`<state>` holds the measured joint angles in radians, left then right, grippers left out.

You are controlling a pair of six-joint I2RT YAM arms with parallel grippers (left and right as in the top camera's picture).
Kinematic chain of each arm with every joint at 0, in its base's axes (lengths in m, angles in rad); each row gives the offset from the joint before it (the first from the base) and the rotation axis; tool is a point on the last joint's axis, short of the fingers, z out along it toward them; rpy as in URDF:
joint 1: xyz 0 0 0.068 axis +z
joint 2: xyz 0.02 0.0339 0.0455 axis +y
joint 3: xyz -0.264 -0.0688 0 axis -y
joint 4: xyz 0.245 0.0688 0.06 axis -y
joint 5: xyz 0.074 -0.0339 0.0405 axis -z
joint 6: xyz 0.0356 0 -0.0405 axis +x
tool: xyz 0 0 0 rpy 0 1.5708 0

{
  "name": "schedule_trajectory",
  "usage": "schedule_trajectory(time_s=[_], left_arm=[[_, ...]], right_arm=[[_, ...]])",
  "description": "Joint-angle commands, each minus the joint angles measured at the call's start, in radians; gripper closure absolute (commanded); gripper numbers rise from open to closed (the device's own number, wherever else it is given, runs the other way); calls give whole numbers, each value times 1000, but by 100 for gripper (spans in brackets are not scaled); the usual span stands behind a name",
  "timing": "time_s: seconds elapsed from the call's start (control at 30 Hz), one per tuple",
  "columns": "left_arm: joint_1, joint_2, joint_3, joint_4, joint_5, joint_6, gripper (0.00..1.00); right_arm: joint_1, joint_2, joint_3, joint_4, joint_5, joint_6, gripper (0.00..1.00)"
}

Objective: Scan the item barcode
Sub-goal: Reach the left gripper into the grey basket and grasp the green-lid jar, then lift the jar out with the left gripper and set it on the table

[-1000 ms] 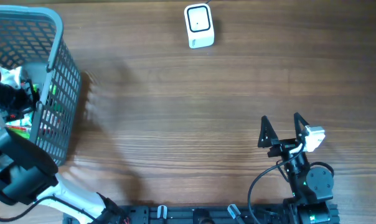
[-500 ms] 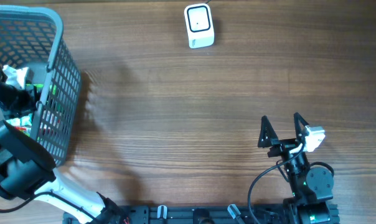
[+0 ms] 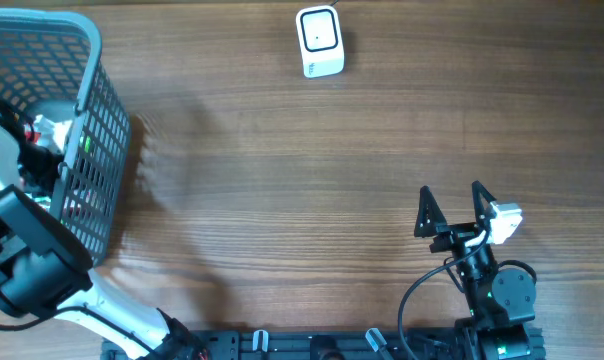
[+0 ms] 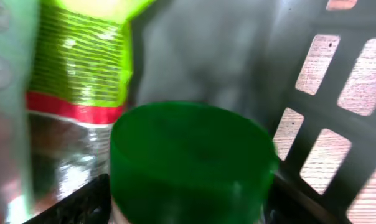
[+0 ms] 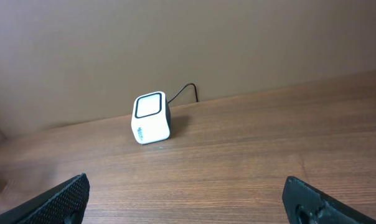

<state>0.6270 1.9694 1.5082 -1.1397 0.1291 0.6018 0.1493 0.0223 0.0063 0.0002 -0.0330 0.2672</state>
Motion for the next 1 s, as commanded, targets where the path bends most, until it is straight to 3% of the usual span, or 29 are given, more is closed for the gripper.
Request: schedule_trajectory(time_s=[0.0,0.07,0.27,0.43,0.63,0.8,0.97], left_arm=[[-3,10,-53,23,8,18,30],[-3,10,-57,26,8,14,30],[-3,0,14,23,12,-54,46],[-3,-83,342,-77,12,-144,47],[-50,-237,715,-75,12,-305,47],[-256,-387,761,-73,13,-422,46],[-701,-384,719,-237,11,-672,48]], right_arm=[[-4,-5,-1,5,12,-3,0],[-4,-5,-1,5,12,-3,0],[-4,-5,-1,5,12,-3,0],[-4,-5,-1,5,12,-2,0],[-4,-5,-1,5,12,-3,0],[-4,-5,-1,5,12,-3,0],[-4,-5,-1,5,12,-3,0]])
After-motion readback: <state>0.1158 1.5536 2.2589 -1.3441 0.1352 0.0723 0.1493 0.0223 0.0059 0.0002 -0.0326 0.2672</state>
